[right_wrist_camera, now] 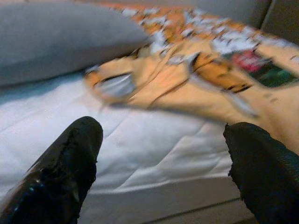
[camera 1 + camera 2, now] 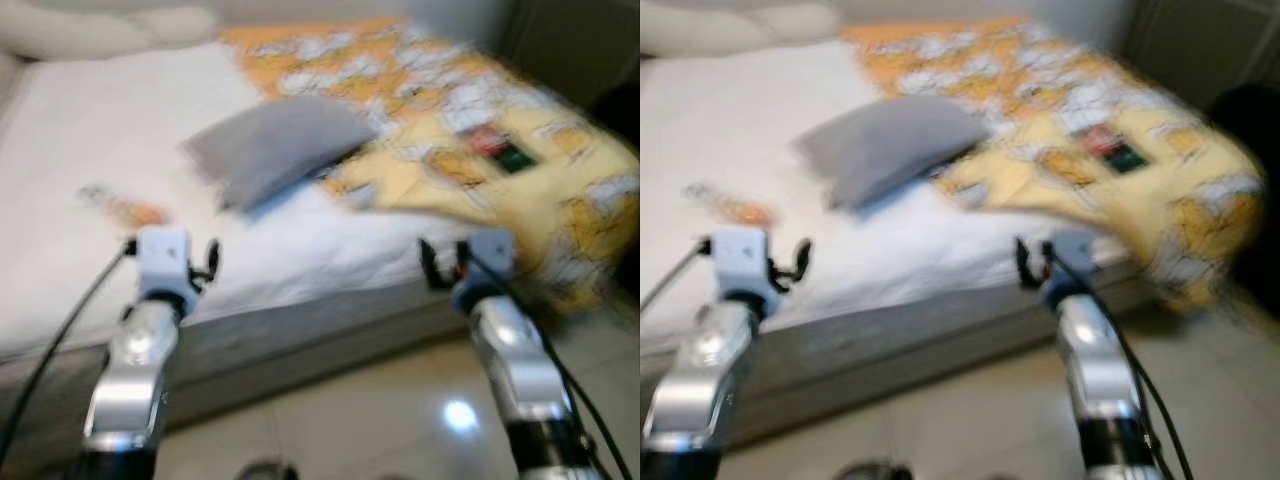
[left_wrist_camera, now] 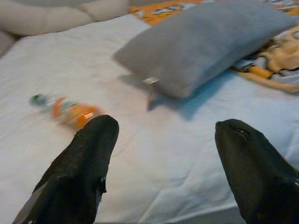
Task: Clean up the room
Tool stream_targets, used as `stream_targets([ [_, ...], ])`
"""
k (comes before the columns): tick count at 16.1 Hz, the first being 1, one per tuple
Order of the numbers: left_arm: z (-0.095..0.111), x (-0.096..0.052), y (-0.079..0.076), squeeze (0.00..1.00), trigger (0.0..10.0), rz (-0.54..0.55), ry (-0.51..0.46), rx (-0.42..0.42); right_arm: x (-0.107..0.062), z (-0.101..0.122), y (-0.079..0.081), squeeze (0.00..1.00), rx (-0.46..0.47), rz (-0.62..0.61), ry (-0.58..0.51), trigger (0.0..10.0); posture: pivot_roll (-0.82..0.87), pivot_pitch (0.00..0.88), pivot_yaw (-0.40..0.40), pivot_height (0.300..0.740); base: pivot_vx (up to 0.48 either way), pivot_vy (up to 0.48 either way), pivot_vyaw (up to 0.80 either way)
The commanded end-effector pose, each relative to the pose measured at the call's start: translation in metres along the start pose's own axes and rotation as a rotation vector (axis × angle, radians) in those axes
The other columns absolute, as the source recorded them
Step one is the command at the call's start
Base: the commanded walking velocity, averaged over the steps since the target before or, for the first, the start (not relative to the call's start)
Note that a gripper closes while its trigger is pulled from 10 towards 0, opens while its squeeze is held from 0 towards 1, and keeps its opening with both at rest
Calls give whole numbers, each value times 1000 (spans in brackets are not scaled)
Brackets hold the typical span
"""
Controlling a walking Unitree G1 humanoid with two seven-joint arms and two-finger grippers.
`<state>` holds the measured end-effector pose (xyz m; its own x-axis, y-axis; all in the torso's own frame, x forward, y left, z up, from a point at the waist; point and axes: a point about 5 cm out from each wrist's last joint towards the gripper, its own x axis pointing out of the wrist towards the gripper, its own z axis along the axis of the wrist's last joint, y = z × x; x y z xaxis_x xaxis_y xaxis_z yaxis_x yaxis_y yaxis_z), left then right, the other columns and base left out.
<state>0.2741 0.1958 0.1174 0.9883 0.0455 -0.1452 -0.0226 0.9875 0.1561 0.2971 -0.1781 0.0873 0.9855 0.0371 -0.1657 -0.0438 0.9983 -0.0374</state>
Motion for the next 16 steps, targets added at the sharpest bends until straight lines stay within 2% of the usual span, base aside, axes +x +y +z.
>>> stream_targets([
  [1, 3, 1, 2, 0, 10000, 4, -9, 21, 2, 5, 4, 0, 0, 15, -14, 10000, 19, 0, -8, 740, 0, 0, 800],
  [4, 6, 3, -1, 0, 10000, -6, -24, 32, 2, 7, 2, 0, -42, 22, -27, 10000, 20, 0, -10, 740, 0, 0, 800],
  [6, 7, 5, -2, 0, 10000, -5, -26, 36, 4, 9, 0, 0, -23, 8, -33, 10000, 18, 0, -11, 740, 0, 0, 800],
  [7, 8, 5, -3, 0, 10000, -4, -29, 42, 6, 9, -1, 0, 18, 3, -26, 10000, 18, 0, -11, 740, 0, 0, 800],
  [9, 9, 7, -4, 0, 10000, -8, -39, 43, 7, 9, -2, 0, 25, -6, -11, 10000, 17, 0, -11, 740, 0, 0, 800],
  [10, 10, 8, -4, 0, 10000, -8, -40, 37, 9, 7, -4, 0, -7, -19, 4, 10000, 17, 0, -12, 740, 0, 0, 663],
  [13, 10, 9, -4, 0, 10000, -6, -40, 22, 11, 6, -10, 0, -6, -37, 15, 10000, 17, 0, -12, 740, 0, 0, 0],
  [16, 7, 10, -3, 0, 10000, 2, -28, 7, 13, 11, -12, 0, -19, -21, 8, 10000, 17, 0, -11, 740, 251, 0, 0],
])
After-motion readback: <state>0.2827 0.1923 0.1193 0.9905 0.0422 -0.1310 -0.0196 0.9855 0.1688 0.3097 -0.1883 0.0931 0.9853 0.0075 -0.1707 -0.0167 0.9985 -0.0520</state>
